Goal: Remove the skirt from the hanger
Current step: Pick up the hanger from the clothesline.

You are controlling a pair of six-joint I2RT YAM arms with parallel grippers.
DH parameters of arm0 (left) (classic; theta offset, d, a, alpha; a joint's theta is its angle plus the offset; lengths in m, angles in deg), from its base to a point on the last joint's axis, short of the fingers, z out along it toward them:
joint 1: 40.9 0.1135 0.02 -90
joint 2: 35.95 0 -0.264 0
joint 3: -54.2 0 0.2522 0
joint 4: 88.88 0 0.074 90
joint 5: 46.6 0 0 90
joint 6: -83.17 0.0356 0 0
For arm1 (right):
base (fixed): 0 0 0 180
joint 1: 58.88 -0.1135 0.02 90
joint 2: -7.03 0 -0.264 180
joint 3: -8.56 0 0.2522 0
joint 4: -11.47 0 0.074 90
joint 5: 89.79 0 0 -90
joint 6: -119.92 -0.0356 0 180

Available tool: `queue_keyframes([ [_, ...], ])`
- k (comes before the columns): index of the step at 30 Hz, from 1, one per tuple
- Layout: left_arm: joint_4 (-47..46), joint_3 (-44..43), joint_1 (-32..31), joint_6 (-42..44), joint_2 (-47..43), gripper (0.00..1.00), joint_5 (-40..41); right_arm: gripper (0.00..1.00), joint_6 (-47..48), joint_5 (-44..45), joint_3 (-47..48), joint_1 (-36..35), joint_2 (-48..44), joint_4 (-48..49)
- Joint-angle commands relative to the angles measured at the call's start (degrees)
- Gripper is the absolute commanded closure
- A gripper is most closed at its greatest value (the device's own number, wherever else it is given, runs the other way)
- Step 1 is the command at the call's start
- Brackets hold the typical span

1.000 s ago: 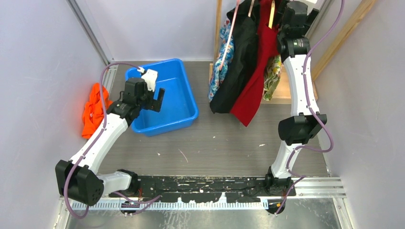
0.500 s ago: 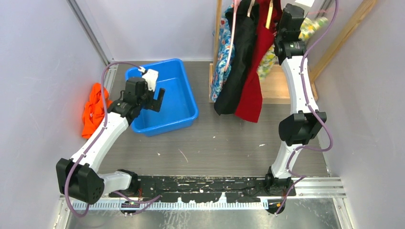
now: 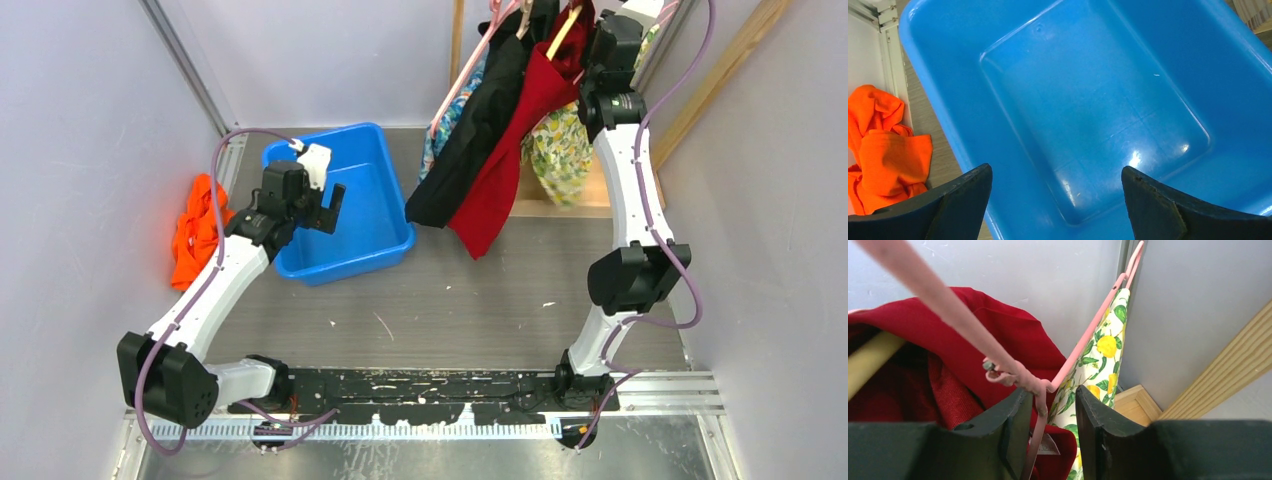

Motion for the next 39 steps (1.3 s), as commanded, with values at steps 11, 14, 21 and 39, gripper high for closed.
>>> queue_keyframes([
  [11,-2.7,-0.8,-0.2,-0.3,-2.7,0.0,0.5,0.99,1.1,-2.0,7.9,-2.0,-8.4,2.6],
  [14,-2.8,-0.6,-0.2,-0.2,-2.9,0.01,0.3,0.99,1.7,-2.2,9.2,-2.1,-8.9,1.9],
  [21,-2.6,-0.3,-0.2,-0.8,-3.3,0.01,-0.5,0.99,-0.4,-2.1,1.0,-2.1,-13.9,-0.1],
  [39,-1.1,-2.8,-0.9,-3.5,-2.4,0.0,-6.4,0.99,-11.6,-11.3,-17.5,-7.7,-35.5,-22.4],
])
